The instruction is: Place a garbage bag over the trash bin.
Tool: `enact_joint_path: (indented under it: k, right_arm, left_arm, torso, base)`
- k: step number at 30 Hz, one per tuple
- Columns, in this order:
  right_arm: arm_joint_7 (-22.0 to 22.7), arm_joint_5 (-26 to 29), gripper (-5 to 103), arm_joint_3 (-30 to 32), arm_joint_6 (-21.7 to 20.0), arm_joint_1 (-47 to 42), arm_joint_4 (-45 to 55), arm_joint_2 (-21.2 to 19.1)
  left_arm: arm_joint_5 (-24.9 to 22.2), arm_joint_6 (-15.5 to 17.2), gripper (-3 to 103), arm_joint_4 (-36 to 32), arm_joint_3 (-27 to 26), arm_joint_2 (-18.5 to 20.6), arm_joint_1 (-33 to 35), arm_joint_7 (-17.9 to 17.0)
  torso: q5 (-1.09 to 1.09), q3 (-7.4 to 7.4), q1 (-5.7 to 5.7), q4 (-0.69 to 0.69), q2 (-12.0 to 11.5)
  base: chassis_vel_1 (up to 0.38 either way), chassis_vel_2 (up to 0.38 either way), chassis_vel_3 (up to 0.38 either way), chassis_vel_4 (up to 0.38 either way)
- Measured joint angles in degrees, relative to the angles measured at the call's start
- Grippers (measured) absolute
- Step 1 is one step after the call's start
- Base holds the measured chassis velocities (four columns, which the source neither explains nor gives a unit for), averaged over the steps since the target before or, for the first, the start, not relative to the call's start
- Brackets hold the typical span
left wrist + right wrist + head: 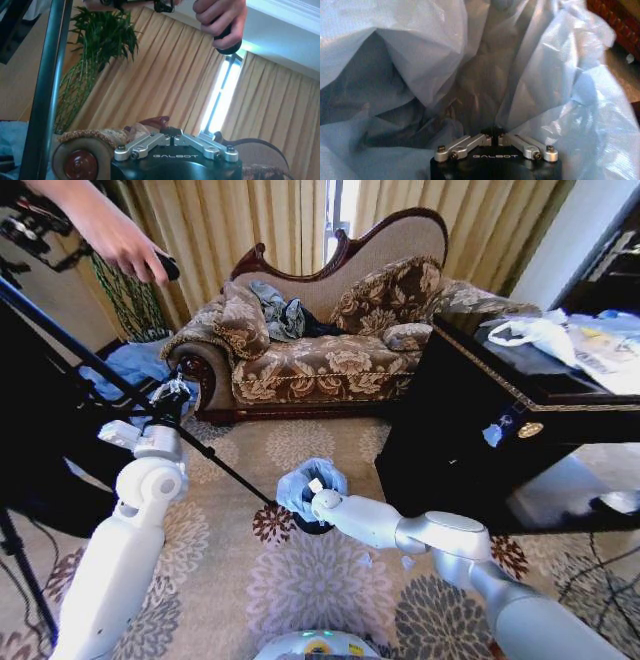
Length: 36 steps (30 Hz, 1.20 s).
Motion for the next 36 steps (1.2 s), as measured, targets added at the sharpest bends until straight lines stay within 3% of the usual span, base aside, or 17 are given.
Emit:
enact_joint_path:
  k: [12, 13, 15, 22, 23, 26, 30, 31, 36]
  right_arm:
    - [-0.6, -1.0, 0, 2.8, -2.7, -1.0, -3.0, 2.7]
    - [-0.5, -1.1, 11, 3.2, -3.4, -1.0, -3.6, 3.4]
    - [-0.5, -1.1, 11, 3.3, -3.6, -1.0, -3.9, 3.6]
    - [-1.3, -1.2, 43, 4.3, -6.5, -0.1, -6.9, 5.5]
    - [-1.3, -1.2, 43, 4.3, -6.5, -0.1, -6.9, 5.5]
    - [-1.9, -0.8, 60, 4.2, -7.6, 0.3, -8.1, 6.2]
    - [-2.0, -0.2, 64, 4.9, -8.3, 0.3, -9.9, 7.3]
    - [-2.1, -0.1, 75, 5.0, -8.4, 0.3, -10.2, 7.5]
    - [-2.7, 0.0, 91, 5.1, -8.5, 0.4, -11.0, 8.0]
  left_arm:
    - [-0.1, -0.2, 0, 0.3, -0.2, -0.3, 0.3, 0.1]
    - [-0.1, -0.2, 0, 0.4, -0.1, -0.5, 0.3, 0.1]
    - [-0.2, -0.2, 0, 0.5, -0.1, -0.5, 0.3, 0.1]
    - [-0.2, -0.3, 0, 0.3, -0.1, -1.1, 0.7, 0.1]
    - [-0.2, -0.3, 0, 0.3, -0.1, -1.1, 0.7, 0.1]
    - [-0.4, -0.3, 0, 0.3, -0.3, -1.2, 0.8, 0.1]
    - [-0.8, -0.3, 0, 0.3, -0.6, -1.2, 0.8, 0.1]
    - [-0.8, -0.3, 0, 0.3, -0.6, -1.2, 0.9, 0.1]
    - [-0.9, -0.3, 0, 0.3, -0.7, -1.3, 1.0, 0.1]
  torso:
    - [0.00, 0.00, 0.00, 0.00, 0.0]
    - [0.00, 0.00, 0.00, 0.00, 0.0]
    - [0.00, 0.00, 0.00, 0.00, 0.0]
    - [-0.01, 0.00, 0.00, 0.00, 0.0]
    - [-0.01, 0.00, 0.00, 0.00, 0.0]
    - [0.00, 0.00, 0.00, -0.01, 0.0]
    - [-0.01, 0.00, 0.00, 0.00, 0.0]
    - [-0.01, 0.00, 0.00, 0.00, 0.0]
    - [0.00, 0.00, 0.00, 0.00, 0.0]
  base:
    - [0.000, 0.000, 0.000, 0.000]
    - [0.000, 0.000, 0.000, 0.000]
    - [0.000, 0.000, 0.000, 0.000]
    - [0.000, 0.000, 0.000, 0.000]
    - [0.000, 0.000, 0.000, 0.000]
    - [0.000, 0.000, 0.000, 0.000]
    - [0.000, 0.000, 0.000, 0.000]
    - [0.000, 0.000, 0.000, 0.000]
    - [0.000, 0.000, 0.000, 0.000]
